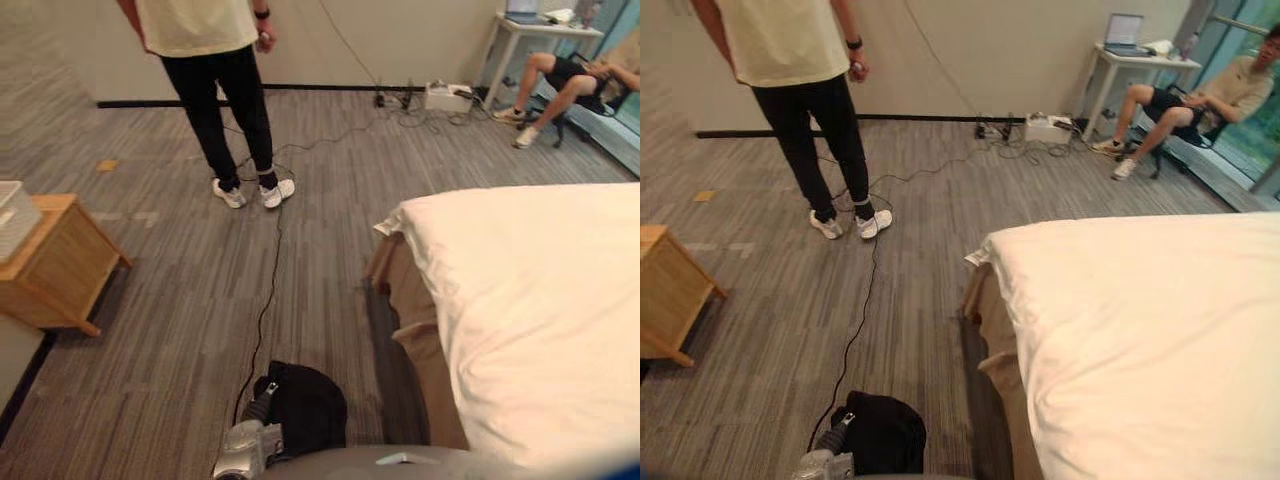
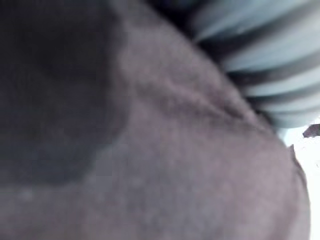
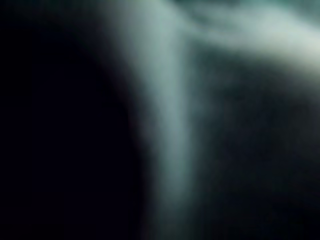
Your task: Tidy the bed and pick cloth on bed and put in laundry
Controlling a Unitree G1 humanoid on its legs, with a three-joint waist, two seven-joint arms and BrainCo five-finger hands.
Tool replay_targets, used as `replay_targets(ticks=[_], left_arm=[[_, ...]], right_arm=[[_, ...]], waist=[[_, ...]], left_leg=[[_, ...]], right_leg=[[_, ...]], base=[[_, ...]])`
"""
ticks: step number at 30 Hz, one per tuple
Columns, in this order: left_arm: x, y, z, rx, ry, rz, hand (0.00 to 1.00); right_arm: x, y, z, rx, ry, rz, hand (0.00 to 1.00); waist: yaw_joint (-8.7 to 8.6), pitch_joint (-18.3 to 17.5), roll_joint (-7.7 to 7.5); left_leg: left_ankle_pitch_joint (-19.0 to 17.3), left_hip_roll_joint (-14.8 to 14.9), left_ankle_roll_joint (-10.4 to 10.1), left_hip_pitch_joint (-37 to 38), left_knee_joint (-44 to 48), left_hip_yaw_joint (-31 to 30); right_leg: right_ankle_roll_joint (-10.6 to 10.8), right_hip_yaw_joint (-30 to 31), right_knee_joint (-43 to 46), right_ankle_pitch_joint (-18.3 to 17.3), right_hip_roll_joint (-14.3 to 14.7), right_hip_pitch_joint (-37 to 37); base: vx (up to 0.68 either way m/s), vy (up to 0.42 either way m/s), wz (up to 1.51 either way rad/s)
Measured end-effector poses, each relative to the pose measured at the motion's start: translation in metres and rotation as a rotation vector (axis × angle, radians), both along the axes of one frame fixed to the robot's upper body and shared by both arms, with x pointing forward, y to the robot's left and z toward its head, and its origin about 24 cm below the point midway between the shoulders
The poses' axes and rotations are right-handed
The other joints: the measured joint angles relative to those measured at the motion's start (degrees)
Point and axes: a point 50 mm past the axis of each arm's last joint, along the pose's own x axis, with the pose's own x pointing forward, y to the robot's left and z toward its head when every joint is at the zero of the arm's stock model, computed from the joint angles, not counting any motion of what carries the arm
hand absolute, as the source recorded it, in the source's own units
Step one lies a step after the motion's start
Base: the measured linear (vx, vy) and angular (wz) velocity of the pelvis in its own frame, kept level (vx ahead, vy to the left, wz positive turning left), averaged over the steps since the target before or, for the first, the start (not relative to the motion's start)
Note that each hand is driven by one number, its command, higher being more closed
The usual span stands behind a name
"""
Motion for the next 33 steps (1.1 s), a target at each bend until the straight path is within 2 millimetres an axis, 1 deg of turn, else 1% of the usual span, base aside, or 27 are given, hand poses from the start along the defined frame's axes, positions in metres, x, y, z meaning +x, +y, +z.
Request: replay_targets(ticks=[1,2,3,4,5,6,7,8,9,10,11,12,13,15,17,19,23,28,30,31,33], left_arm=[[-0.001,0.001,0.000,0.002,0.005,-0.020,1.00],[0.000,0.001,-0.001,-0.011,0.008,-0.043,1.00],[-0.001,-0.002,-0.002,-0.028,0.014,-0.054,1.00],[0.003,-0.003,-0.001,-0.030,0.009,-0.070,1.00],[0.001,-0.005,-0.002,-0.039,0.019,-0.082,1.00],[-0.002,-0.002,-0.003,-0.038,0.030,-0.086,1.00],[-0.002,-0.002,-0.003,-0.039,0.036,-0.089,1.00],[-0.002,-0.002,-0.003,-0.042,0.039,-0.092,1.00],[0.000,-0.003,-0.003,-0.044,0.037,-0.096,1.00],[0.000,-0.003,-0.003,-0.044,0.034,-0.098,1.00],[0.002,0.000,-0.002,-0.036,0.030,-0.105,1.00],[0.002,0.002,-0.002,-0.030,0.035,-0.109,1.00],[0.004,0.002,-0.001,-0.030,0.031,-0.110,1.00],[0.006,-0.002,0.000,-0.033,0.017,-0.100,1.00],[0.003,-0.002,-0.001,-0.044,0.020,-0.080,1.00],[0.004,-0.003,0.000,-0.047,0.011,-0.080,1.00],[0.004,-0.003,0.001,-0.046,0.002,-0.076,1.00],[0.001,-0.002,0.001,-0.046,0.000,-0.065,1.00],[0.001,-0.002,0.000,-0.046,0.000,-0.065,1.00],[-0.001,-0.004,0.000,-0.052,-0.010,-0.053,1.00],[-0.001,-0.004,0.000,-0.052,-0.010,-0.053,1.00]], right_arm=[[0.002,-0.001,0.000,-0.003,-0.003,0.000,1.00],[0.003,-0.003,0.000,-0.008,-0.007,-0.008,1.00],[0.005,-0.005,0.000,-0.012,-0.010,-0.014,1.00],[0.007,-0.008,0.000,-0.017,-0.014,-0.021,1.00],[0.011,-0.008,0.000,-0.013,-0.025,-0.040,1.00],[0.016,-0.005,-0.001,-0.002,-0.035,-0.040,1.00],[0.017,-0.005,-0.001,0.005,-0.036,-0.042,1.00],[0.015,-0.004,-0.001,0.026,-0.033,-0.050,1.00],[0.012,-0.002,-0.002,0.053,-0.023,-0.038,1.00],[0.012,-0.001,-0.002,0.065,-0.024,-0.043,1.00],[0.012,0.003,-0.003,0.086,-0.026,-0.038,1.00],[0.014,0.008,-0.003,0.108,-0.033,-0.043,1.00],[0.014,0.008,-0.003,0.119,-0.037,-0.050,1.00],[0.015,0.006,-0.002,0.133,-0.041,-0.049,1.00],[0.014,0.007,-0.002,0.136,-0.019,-0.053,1.00],[0.013,0.008,-0.002,0.129,-0.006,-0.050,1.00],[0.015,0.008,-0.002,0.107,-0.008,-0.047,1.00],[0.018,0.006,-0.001,0.097,-0.047,-0.031,1.00],[0.018,0.006,-0.001,0.099,-0.054,-0.029,1.00],[0.016,0.003,0.000,0.091,-0.074,-0.014,1.00],[0.016,0.003,0.000,0.091,-0.074,-0.014,1.00]], waist=[[-0.31,0.1,0.12],[-0.32,0.4,-0.31],[-0.35,0.4,0.87],[-0.52,0.7,1.54],[-1.17,1.3,2.01],[-1.76,1.6,1.94],[-1.94,1.8,1.98],[-1.98,1.9,2.08],[-2.01,1.9,1.94],[-2.10,2.0,1.69],[-2.08,2.2,0.28],[-2.27,2.4,-0.73],[-2.23,2.4,-0.50],[-2.26,2.9,0.28],[-2.19,2.7,0.36],[-2.03,2.7,0.32],[-1.91,2.8,0.26],[-1.92,2.8,0.55],[-2.00,2.8,0.62],[-1.79,2.1,0.99],[-1.79,2.1,0.99]], left_leg=[[0.0,-0.1,0.0,0.1,0.0,-0.8],[-0.1,-0.1,0.0,0.2,0.0,-2.0],[0.1,0.2,-0.3,0.3,0.0,-3.6],[0.3,0.6,-0.5,0.8,0.0,-4.5],[0.5,1.4,-0.8,0.7,0.0,-5.8],[0.8,2.2,-1.2,0.7,0.0,-7.1],[1.0,2.5,-1.5,0.7,0.0,-7.8],[1.3,3.0,-1.9,0.6,0.0,-8.5],[1.6,3.1,-2.3,0.4,0.0,-9.4],[1.7,2.9,-2.5,0.4,0.0,-9.6],[1.9,1.6,-2.8,0.2,0.0,-9.7],[1.9,1.0,-2.7,0.4,0.0,-9.5],[1.4,1.3,-3.2,0.3,0.0,-8.8],[1.5,2.2,-3.4,0.6,0.0,-4.9],[1.6,2.2,-3.4,0.9,-0.1,-4.7],[1.3,2.0,-3.1,0.8,-0.1,-4.7],[1.2,1.2,-2.9,1.0,-0.1,-4.6],[0.5,1.1,-3.7,1.8,-0.2,-3.7],[0.5,1.3,-3.8,1.9,-0.2,-3.5],[0.1,1.7,-4.3,2.0,-0.2,-2.6],[0.1,1.7,-4.3,2.0,-0.2,-2.6]], right_leg=[[0.2,0.1,1.7,0.3,-0.2,-0.2],[0.0,0.0,6.5,1.2,-1.1,-1.3],[-2.7,0.6,12.8,2.9,-2.1,-3.5],[-4.2,2.1,15.9,3.6,-2.2,-5.3],[-2.7,6.8,17.1,0.0,-0.2,-7.3],[-1.8,11.6,15.2,-3.5,2.8,-8.5],[-1.8,13.7,13.3,-4.7,4.6,-9.0],[-1.9,16.7,9.4,-5.5,7.0,-9.5],[-2.3,20.3,3.9,-5.7,9.2,-10.0],[-2.9,21.6,1.0,-5.2,9.8,-10.0],[-4.2,23.0,-4.1,-1.9,9.5,-10.0],[-4.2,22.1,-5.1,-2.0,8.7,-9.5],[-3.9,21.7,-5.4,-1.9,8.7,-9.7],[-4.0,21.3,-6.3,-1.9,8.8,-9.6],[-3.7,21.3,-7.7,-1.6,9.0,-8.4],[-3.2,21.3,-9.1,-1.1,9.1,-7.8],[-2.9,21.3,-10.7,-0.1,8.5,-6.5],[-2.7,21.4,-12.0,0.0,8.4,-5.7],[-2.7,21.4,-12.1,0.0,8.6,-5.7],[-2.9,21.4,-13.1,0.2,9.0,-4.8],[-2.9,21.4,-13.1,0.2,9.0,-4.8]], base=[[0.04,-0.063,0.82],[0.04,-0.045,0.71],[0.05,-0.035,0.64],[0.09,-0.033,0.61],[0.07,-0.050,0.57],[0.07,-0.059,0.55],[0.03,-0.074,0.46],[0.04,-0.094,0.40],[0.04,-0.108,0.38],[0.03,-0.120,0.32],[0.01,-0.145,0.28],[0.00,-0.146,0.21],[-0.01,-0.123,0.15],[0.01,-0.078,0.02],[0.03,-0.030,-0.06],[0.06,0.005,-0.04],[0.10,0.016,0.04],[0.02,-0.013,-0.07],[0.00,-0.039,-0.04],[0.00,0.000,0.00],[0.00,0.000,0.00]])
